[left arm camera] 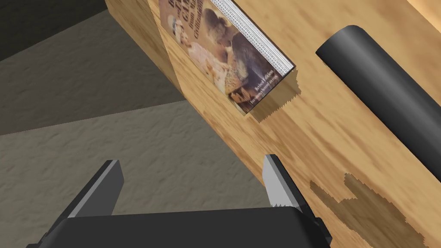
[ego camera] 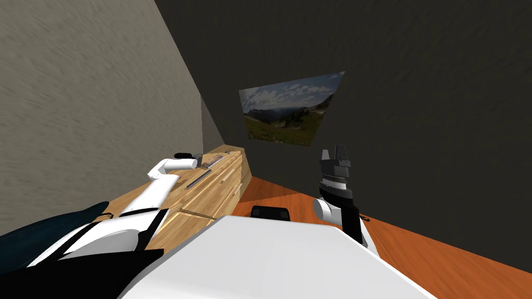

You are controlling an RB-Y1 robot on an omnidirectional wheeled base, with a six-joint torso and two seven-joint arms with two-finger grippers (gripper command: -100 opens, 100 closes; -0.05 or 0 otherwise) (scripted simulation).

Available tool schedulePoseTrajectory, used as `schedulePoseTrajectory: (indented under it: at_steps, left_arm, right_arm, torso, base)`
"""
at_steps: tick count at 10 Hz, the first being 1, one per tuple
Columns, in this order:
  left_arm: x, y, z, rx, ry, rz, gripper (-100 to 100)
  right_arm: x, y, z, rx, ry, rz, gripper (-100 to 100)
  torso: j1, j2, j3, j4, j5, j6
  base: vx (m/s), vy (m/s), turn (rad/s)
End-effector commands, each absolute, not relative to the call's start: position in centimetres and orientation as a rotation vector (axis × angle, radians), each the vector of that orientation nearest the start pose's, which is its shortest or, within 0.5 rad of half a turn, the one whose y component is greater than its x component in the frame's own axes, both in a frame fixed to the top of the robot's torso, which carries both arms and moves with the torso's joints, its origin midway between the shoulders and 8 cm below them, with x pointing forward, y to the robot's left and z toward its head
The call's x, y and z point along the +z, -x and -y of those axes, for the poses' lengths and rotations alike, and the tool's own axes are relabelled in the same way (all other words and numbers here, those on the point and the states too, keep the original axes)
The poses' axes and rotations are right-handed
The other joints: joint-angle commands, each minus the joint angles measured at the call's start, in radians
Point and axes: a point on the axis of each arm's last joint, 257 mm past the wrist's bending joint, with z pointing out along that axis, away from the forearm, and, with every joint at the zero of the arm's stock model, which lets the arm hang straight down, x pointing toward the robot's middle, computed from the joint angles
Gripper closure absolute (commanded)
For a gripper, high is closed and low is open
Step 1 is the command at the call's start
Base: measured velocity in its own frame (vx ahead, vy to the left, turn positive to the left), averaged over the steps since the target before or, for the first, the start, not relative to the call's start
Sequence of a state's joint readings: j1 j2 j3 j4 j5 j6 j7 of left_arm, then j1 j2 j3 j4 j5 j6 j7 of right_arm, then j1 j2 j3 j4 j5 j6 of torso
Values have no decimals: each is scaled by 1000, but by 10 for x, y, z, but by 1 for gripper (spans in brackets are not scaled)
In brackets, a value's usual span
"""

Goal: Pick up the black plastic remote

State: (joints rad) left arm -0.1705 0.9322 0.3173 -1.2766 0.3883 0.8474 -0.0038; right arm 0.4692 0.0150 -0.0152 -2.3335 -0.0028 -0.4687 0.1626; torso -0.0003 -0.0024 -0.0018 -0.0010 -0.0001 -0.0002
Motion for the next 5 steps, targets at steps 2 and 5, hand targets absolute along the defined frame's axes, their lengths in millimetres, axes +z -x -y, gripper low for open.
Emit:
schedulePoseTrajectory:
  at_steps: [2,5]
  left_arm:
    - [-182,-441,-722,-164,1804,-1276,-100]
    - [-189,-427,-734,-141,1907,-1240,-100]
  right_arm:
    - [52,-338,281,1158,-570,-599,0]
    - [52,-338,281,1158,-570,-599,0]
  torso:
    - [0,0,0,0,0,-1]
    - [1,-1,0,0,0,-1]
  base:
    - [49,-25,63]
    - [53,-17,47]
